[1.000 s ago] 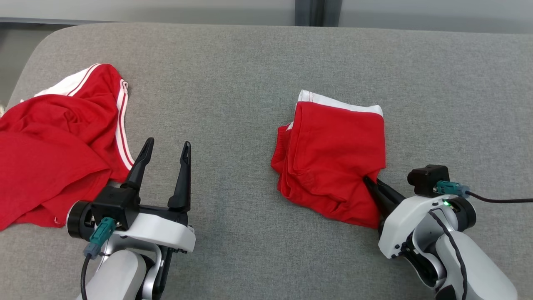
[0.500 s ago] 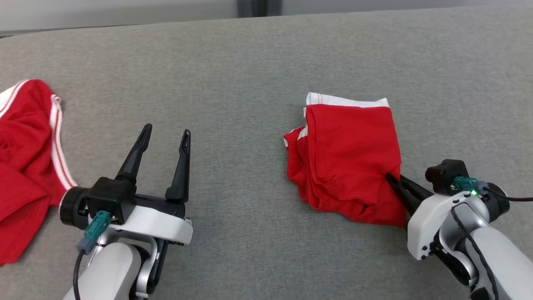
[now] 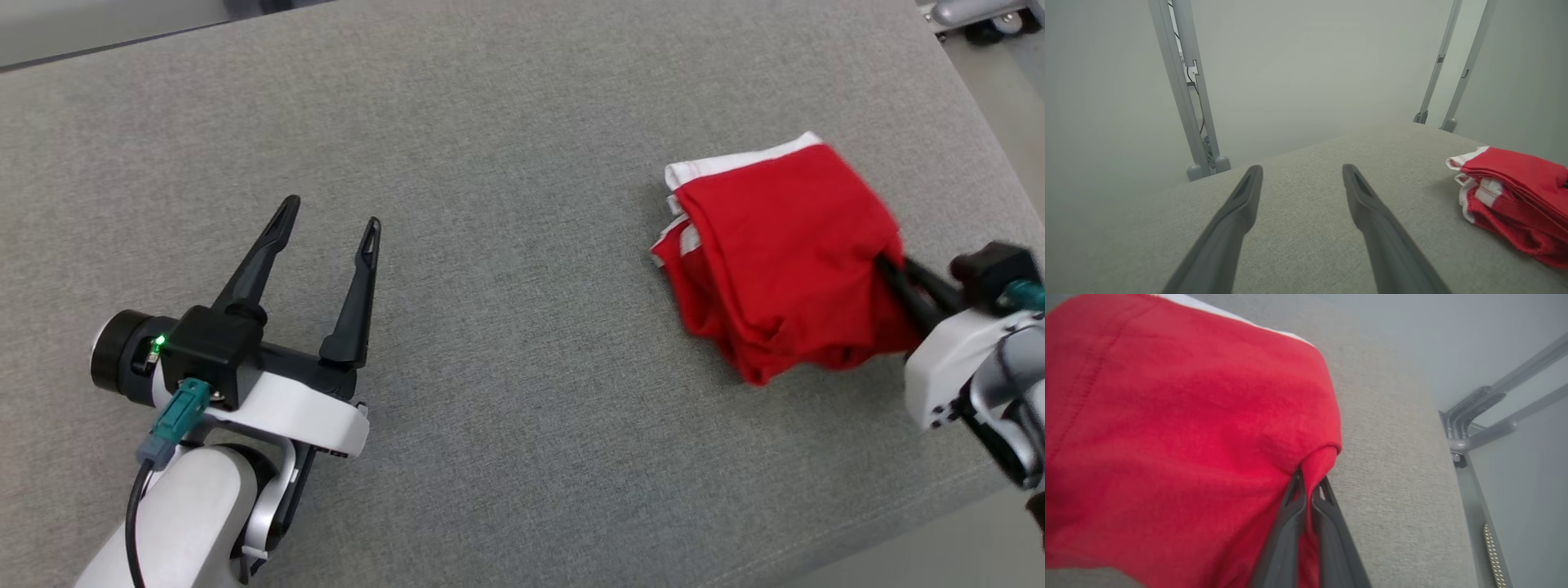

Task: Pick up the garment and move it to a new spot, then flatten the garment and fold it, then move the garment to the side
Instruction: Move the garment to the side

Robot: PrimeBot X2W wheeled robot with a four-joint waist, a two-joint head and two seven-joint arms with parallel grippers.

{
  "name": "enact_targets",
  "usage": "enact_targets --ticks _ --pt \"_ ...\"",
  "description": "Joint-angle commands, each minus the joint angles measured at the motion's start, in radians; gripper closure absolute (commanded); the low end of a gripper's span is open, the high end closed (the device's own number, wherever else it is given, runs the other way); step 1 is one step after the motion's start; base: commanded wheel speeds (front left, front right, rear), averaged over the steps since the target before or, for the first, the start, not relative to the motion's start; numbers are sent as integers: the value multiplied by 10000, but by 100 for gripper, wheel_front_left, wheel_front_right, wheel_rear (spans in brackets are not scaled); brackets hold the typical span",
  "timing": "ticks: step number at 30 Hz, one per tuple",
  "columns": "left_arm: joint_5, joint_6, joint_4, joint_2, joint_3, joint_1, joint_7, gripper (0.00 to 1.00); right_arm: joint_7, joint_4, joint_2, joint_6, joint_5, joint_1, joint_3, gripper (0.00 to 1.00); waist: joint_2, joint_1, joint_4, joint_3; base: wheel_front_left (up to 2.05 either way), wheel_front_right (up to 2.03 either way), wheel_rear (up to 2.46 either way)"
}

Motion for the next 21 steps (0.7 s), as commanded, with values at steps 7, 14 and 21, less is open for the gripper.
enact_targets --ticks 7,14,21 --pt "339 -276 -323 44 -417 -779 347 0 -976 1793 -686 -2 -48 -1576 -1300 100 -1 0 -238 740 0 0 0" --pt "433 -484 -303 -159 -643 -1322 315 0 -1435 3232 -721 -2 -185 -2477 -1920 98 -1 0 140 1156 0 0 0" --pt "385 -444 -125 -204 -656 -1475 198 0 -1770 4358 -427 -2 -375 -2876 -2586 0 -1 0 251 1210 0 0 0"
